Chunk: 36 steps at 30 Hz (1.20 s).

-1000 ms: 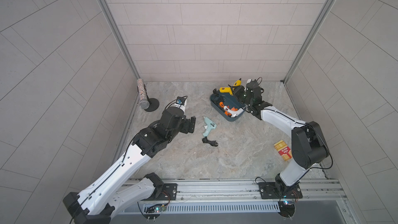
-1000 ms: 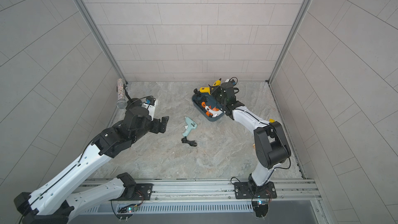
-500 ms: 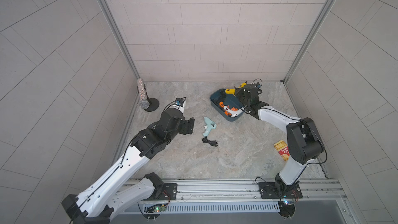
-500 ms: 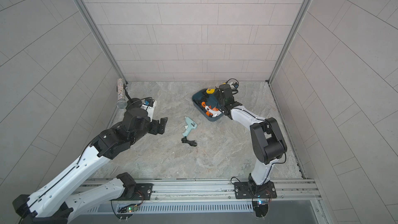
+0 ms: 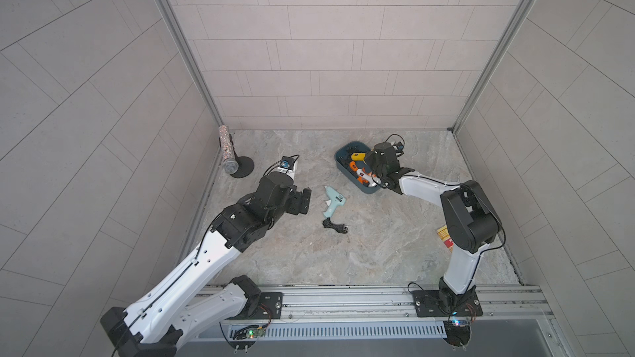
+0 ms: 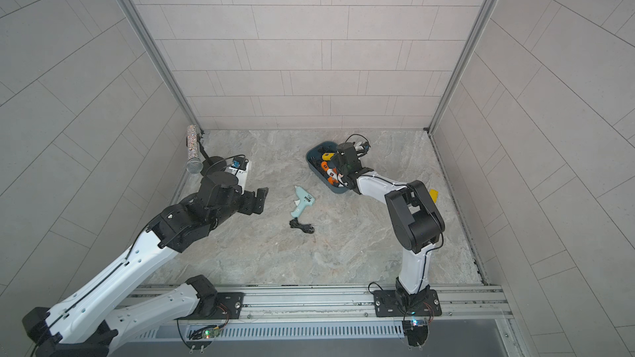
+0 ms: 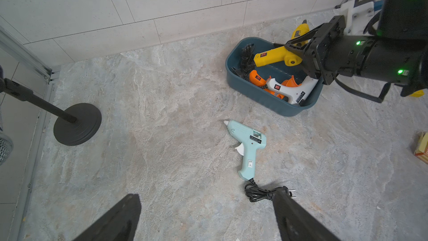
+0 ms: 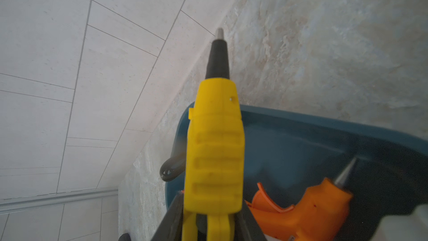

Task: Put the hot melt glue gun into the storage box
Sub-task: Place the hot melt adhesive gun in the storage box, then adjust the hot melt adhesive gun in the storage box.

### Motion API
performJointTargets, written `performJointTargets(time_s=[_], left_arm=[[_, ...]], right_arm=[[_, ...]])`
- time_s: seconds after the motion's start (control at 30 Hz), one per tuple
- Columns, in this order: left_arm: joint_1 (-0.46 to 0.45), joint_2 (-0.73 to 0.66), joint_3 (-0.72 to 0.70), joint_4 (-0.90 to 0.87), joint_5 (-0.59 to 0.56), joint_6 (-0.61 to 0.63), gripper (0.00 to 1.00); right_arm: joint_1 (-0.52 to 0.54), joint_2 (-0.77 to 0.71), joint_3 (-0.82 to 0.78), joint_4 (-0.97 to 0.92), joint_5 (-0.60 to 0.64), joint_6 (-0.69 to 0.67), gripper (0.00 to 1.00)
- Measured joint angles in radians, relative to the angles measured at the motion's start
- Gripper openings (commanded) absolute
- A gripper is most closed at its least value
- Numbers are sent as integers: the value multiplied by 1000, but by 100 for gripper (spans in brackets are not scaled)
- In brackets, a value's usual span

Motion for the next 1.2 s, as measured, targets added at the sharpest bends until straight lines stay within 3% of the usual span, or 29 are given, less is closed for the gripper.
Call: performJointTargets(time_s=[0.13, 0.37, 0.53, 0.73, 1.0, 1.2], left_arm=[[0, 0, 0, -3, 0, -3, 97], [0, 0, 0, -4, 0, -7, 97], [0, 0, 0, -5, 0, -8, 97], [0, 0, 0, -6, 2, -15, 97], [0, 5, 0, -6, 2, -15, 97], [0, 16, 0, -6, 3, -15, 97]], right_arm=[[5, 9, -35, 7, 3, 45, 14], [5, 9, -70, 33, 5, 109, 49], [5, 9, -76, 27, 2, 121, 62], [6, 0, -60, -12, -1, 98, 69], [6, -55, 33, -250, -5, 19, 78], [6, -83, 76, -359, -10, -9, 67]])
